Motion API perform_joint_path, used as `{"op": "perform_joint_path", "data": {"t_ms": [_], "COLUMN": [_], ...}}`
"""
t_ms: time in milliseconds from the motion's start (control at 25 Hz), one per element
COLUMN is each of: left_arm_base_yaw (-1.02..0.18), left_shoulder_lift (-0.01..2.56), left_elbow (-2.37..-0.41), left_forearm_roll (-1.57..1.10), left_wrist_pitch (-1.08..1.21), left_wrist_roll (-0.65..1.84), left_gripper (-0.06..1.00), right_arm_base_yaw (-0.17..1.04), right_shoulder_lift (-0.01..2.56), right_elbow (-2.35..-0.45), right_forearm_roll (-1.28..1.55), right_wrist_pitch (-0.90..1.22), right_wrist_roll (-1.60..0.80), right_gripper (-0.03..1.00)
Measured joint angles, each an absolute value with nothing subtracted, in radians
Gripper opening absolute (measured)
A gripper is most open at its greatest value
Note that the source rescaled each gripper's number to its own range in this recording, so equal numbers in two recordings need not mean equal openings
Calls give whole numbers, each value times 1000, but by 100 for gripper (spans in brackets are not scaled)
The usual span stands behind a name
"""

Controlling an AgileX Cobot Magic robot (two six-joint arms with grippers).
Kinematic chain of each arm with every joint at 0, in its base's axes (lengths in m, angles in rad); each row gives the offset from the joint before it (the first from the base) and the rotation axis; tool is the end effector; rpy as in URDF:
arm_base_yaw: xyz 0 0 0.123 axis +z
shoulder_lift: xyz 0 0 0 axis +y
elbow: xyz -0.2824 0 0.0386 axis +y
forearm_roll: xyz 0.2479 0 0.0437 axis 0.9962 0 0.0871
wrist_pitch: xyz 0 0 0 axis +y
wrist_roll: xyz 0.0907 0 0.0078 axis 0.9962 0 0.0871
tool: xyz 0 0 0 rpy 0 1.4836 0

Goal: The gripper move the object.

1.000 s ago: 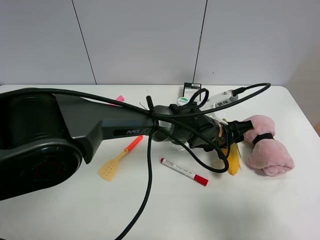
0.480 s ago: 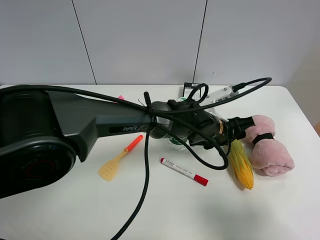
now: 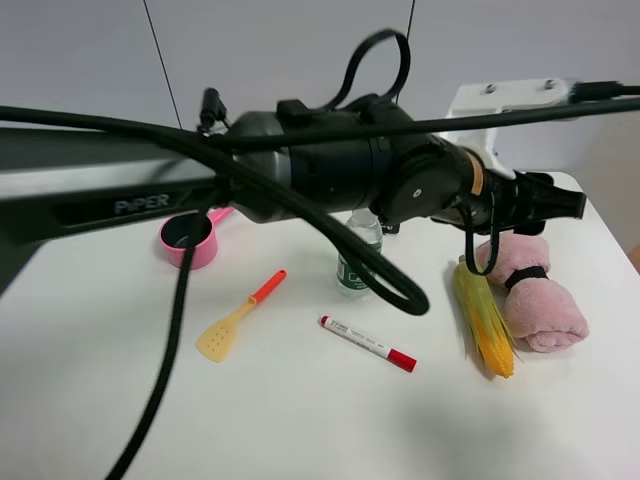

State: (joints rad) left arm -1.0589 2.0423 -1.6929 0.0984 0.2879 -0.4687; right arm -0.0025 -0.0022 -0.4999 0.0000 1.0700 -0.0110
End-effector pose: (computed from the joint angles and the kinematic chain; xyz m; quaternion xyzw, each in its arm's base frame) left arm 0.2413 -0.4243 0.2657 0.2863 0.8239 -0.3120 0.3767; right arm -0.0056 0.0000 0.2764 -0.0036 0.8551 -0.0035 0.5184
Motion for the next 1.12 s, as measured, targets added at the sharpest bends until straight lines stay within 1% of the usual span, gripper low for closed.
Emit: {"op": "perform_joint_path", "data": {"t_ms": [160,240,320,440,800,1120], "left_arm_base_yaw": [-1064,-1050,-1025,-955,-682,-456], "left_shoulder_lift": [1959,1925,1890,1849,1704,1559], "left_elbow": [-1693,-1693,-1693,-1693,-1693,-1693], "left_forearm_roll": [102,102,102,108,136,149], "left_wrist_pitch": [363,398,419,446,490,686], "left_wrist_roll": [-74,45,114,147,156,156], "left_gripper": [27,27,27,27,27,27], "right_arm_base_yaw": [-3,-3,-3,-3,-3,-3], "right_shoulder_lift": [-2,-2,-2,-2,-2,-2], "right_elbow": [-500,-500,-500,-500,-500,-500], "right_forearm_roll": [0,0,0,0,0,0], "right_wrist_pitch": [1070,1070,1070,1070,1070,1070], "right_wrist_roll": [-11,-11,-11,-11,-11,-11], "right_gripper": [100,100,100,100,100,100]}}
